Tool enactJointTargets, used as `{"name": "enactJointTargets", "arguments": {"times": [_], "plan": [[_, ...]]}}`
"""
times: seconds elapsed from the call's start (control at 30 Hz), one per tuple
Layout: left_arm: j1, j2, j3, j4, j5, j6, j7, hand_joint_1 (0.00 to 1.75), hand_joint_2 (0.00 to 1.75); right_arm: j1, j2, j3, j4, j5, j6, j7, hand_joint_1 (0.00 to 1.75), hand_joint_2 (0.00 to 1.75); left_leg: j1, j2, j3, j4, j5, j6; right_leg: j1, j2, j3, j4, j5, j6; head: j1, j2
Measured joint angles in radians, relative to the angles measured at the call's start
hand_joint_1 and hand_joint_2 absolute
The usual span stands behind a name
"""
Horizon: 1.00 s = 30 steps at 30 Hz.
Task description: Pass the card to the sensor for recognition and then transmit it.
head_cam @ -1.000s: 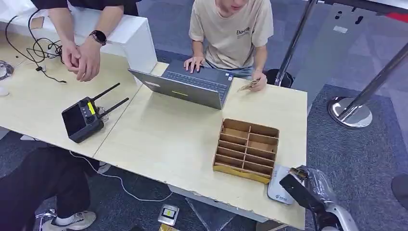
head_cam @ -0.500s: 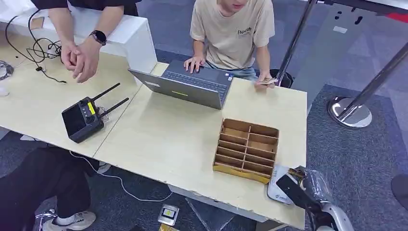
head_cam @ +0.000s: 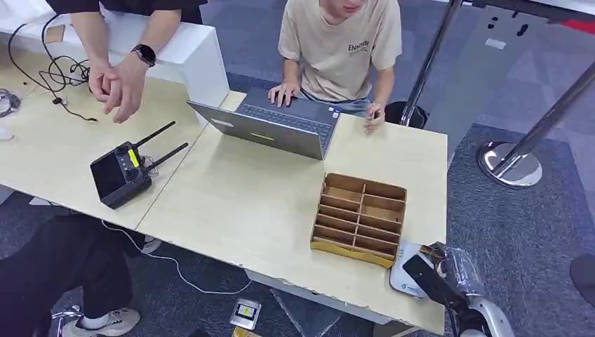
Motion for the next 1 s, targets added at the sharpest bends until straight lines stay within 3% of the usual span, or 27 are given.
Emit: {"name": "enactJointTargets", "arguments": {"times": [0.27,0.63,0.83,1.0], "plan": [[0.0,0.0,0.0,0.0,0.005,0.002,0.001,0.0,0.0,0.013,-0.037,-0.05,-0.179,0.067,0.002,0.1,1.75,1.75,0.0,0.0,-0.001,0.0,0.0,0.0,0.0,0.0,-0.001,0.0,0.0,0.0,0.0,0.0],[0.0,0.002,0.0,0.0,0.01,0.002,0.0,0.0,0.0,0.015,-0.077,-0.15,-0.45,0.179,0.034,0.143,1.75,1.75,0.0,0.0,-0.001,0.0,0.0,0.0,0.0,0.0,-0.001,0.0,0.0,0.0,0.0,0.0],[0.0,0.002,0.0,0.0,0.001,0.0,0.0,0.0,0.0,0.002,-0.06,-0.182,-0.569,0.197,-0.006,0.115,1.75,1.75,0.0,0.0,-0.001,0.0,0.0,0.0,0.0,0.0,-0.001,0.0,0.0,0.0,0.0,0.0],[-0.002,0.002,0.0,0.0,-0.011,-0.002,0.0,0.0,0.0,-0.033,-0.004,-0.181,-0.639,0.249,-0.071,0.058,1.75,1.75,0.0,0.0,-0.001,0.0,0.0,0.0,0.0,0.0,-0.001,0.0,0.0,0.0,0.0,0.0]]}}
